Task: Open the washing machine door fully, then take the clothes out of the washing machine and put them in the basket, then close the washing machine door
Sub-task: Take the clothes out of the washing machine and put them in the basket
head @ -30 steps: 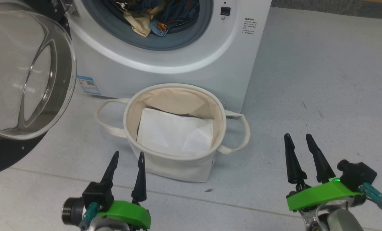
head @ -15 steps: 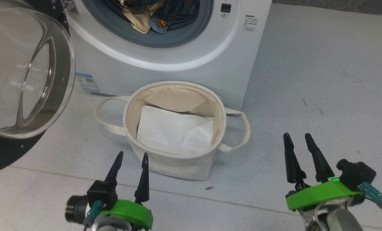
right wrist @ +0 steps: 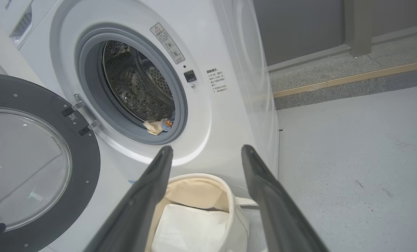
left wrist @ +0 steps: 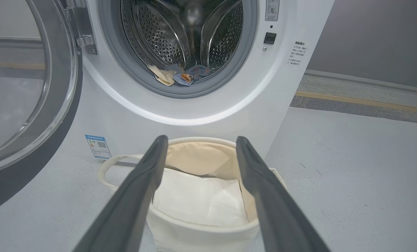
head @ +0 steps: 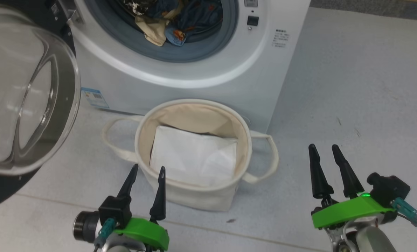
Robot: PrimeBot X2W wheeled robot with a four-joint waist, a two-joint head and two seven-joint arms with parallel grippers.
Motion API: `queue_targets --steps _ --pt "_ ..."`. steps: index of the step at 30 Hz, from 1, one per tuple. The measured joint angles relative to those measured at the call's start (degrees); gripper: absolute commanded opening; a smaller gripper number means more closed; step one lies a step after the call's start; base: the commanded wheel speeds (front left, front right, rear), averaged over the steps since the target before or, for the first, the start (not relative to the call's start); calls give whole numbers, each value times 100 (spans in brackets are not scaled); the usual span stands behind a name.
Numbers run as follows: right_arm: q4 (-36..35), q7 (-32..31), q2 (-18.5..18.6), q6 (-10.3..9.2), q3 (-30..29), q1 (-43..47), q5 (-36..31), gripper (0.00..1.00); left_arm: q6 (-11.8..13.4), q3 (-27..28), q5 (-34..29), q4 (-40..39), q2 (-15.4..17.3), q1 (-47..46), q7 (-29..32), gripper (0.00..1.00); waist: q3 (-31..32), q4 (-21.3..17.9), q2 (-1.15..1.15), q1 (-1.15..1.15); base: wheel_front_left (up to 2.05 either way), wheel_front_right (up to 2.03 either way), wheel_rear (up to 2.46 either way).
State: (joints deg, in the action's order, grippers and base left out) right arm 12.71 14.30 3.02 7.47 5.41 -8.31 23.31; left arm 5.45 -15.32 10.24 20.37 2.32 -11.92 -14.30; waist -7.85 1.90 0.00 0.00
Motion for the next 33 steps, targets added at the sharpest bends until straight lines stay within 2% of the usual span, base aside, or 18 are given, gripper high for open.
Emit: queue_targets --steps 13,33 --pt "5 0 0 0 11 -96 1 100 -43 -47 -124 -79 0 -105 0 100 -46 33 0 0 133 -133 0" --pt "-57 0 1 0 218 -113 -2 100 -34 -54 -216 -167 0 -120 0 100 -220 -11 0 0 4 -4 0"
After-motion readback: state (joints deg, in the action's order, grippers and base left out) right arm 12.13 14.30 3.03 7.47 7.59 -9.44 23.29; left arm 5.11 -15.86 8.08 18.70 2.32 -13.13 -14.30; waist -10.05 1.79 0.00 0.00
